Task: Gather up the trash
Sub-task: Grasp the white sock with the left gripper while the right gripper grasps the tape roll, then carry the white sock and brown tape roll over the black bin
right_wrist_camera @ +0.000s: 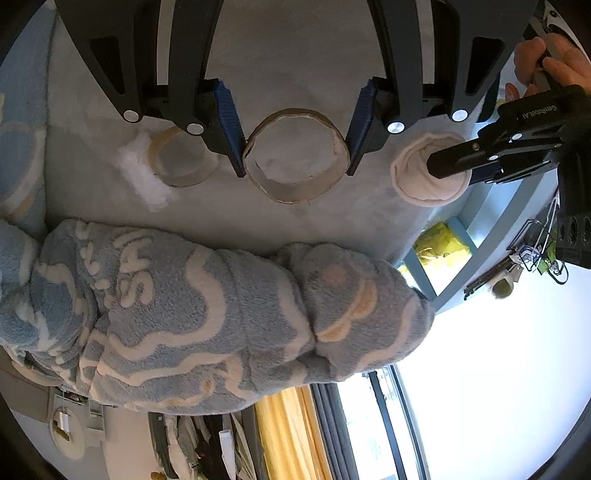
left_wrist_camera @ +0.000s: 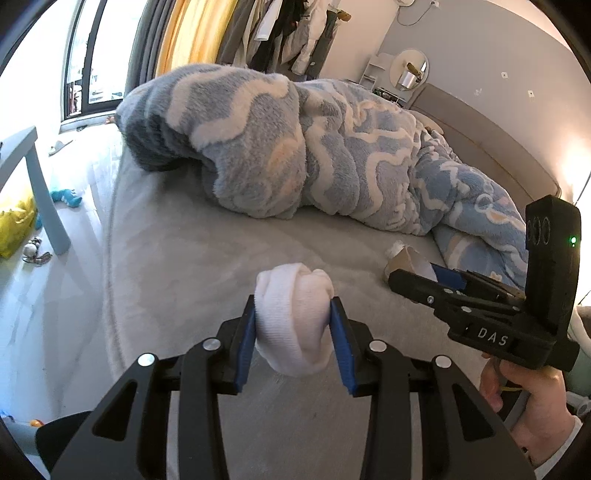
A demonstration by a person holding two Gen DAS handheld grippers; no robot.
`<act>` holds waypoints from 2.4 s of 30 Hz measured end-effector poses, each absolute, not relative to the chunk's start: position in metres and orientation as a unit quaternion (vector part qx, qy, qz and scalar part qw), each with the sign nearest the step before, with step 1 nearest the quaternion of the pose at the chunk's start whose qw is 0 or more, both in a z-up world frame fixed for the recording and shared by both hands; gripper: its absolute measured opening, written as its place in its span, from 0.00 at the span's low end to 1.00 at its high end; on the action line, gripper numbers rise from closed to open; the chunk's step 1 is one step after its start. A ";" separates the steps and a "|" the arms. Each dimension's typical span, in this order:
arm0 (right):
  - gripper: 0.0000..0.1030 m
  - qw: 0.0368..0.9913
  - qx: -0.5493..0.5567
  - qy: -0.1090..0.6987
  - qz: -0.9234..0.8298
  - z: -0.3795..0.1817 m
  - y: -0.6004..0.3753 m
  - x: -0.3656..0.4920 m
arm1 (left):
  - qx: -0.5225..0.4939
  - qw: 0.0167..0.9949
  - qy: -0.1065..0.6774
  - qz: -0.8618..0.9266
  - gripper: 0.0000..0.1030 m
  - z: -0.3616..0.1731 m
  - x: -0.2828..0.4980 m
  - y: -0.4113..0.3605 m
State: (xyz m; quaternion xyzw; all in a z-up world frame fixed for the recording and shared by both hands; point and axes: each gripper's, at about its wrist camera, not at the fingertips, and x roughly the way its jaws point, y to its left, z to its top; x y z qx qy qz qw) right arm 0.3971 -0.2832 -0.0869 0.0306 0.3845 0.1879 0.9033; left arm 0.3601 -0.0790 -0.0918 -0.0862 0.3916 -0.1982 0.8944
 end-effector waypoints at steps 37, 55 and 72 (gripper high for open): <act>0.51 0.895 0.021 0.371 0.245 -0.072 -0.142 0.277 | -0.035 0.905 0.394 -0.158 0.40 -0.073 0.221 0.039; 0.51 0.882 -0.007 0.380 0.280 -0.083 -0.068 0.265 | -0.029 0.880 0.464 -0.101 0.40 -0.113 0.206 0.105; 0.51 0.857 -0.039 0.405 0.317 -0.104 -0.002 0.262 | -0.065 0.847 0.521 -0.079 0.64 -0.145 0.201 0.158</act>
